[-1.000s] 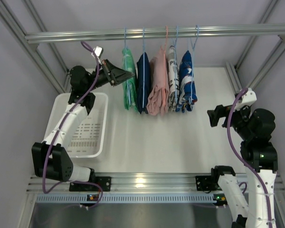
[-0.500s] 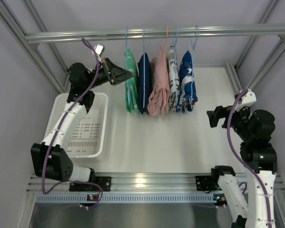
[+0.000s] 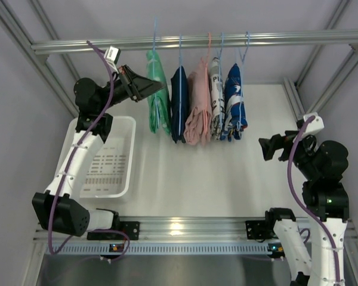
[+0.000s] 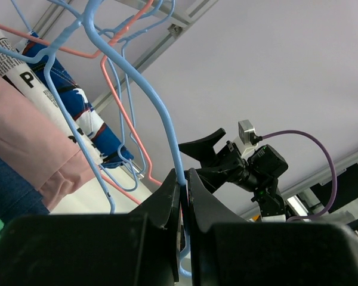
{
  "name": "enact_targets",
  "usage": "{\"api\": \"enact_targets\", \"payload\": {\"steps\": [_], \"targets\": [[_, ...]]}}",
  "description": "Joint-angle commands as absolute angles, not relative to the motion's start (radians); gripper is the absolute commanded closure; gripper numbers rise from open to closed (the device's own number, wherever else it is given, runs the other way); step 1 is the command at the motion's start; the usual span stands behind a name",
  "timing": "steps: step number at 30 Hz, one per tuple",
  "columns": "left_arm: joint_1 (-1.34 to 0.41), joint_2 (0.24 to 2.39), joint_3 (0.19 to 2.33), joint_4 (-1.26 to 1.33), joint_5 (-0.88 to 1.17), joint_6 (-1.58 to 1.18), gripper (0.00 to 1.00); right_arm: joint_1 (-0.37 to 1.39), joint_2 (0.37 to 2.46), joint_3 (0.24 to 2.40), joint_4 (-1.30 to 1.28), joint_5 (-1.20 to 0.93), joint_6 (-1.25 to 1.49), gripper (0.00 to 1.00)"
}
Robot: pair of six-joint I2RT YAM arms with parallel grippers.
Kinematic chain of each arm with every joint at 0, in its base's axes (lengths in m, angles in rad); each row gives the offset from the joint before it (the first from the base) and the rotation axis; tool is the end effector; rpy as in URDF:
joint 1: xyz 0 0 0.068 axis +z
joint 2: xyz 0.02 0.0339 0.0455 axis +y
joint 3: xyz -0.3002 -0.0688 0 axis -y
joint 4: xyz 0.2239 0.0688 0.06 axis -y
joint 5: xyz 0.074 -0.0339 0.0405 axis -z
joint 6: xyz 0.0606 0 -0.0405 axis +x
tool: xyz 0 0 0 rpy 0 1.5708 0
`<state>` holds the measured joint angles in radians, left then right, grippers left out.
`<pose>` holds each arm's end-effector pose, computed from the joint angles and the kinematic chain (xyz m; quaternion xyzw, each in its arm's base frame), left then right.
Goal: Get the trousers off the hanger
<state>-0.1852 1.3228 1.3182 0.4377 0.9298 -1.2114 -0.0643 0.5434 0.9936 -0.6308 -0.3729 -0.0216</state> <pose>0.2570 -0.0976 0.5098 0.0927 0.6049 -0.6692 0.4216 0.0681 0.0177 0.3967 -0.1026 0.7570 0.1152 0.6349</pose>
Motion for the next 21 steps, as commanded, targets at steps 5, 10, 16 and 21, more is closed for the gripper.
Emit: {"api": "enact_targets", "payload": {"steps": [5,10,16,21], "targets": [[-0.186,1.168,1.341,0.658,0.89,-1.166,1.0,-0.083,0.532,1.02,-0.56,-0.512,0.058,0.01],[-0.186,1.019,1.214,0.554,0.867,-1.097,1.0,-0.083,0.537,1.049,-0.48,-0.632,0.178,0.05],[-0.186,0.891,1.184,0.425,0.876,-1.049,1.0,-0.081,0.613,1.12,-0.381,-0.764,0.365,0.09],[-0.186,0.822,1.132,0.376,0.877,-1.075,1.0,-0.058,0.704,1.178,-0.227,-0.87,0.589,0.12]]}}
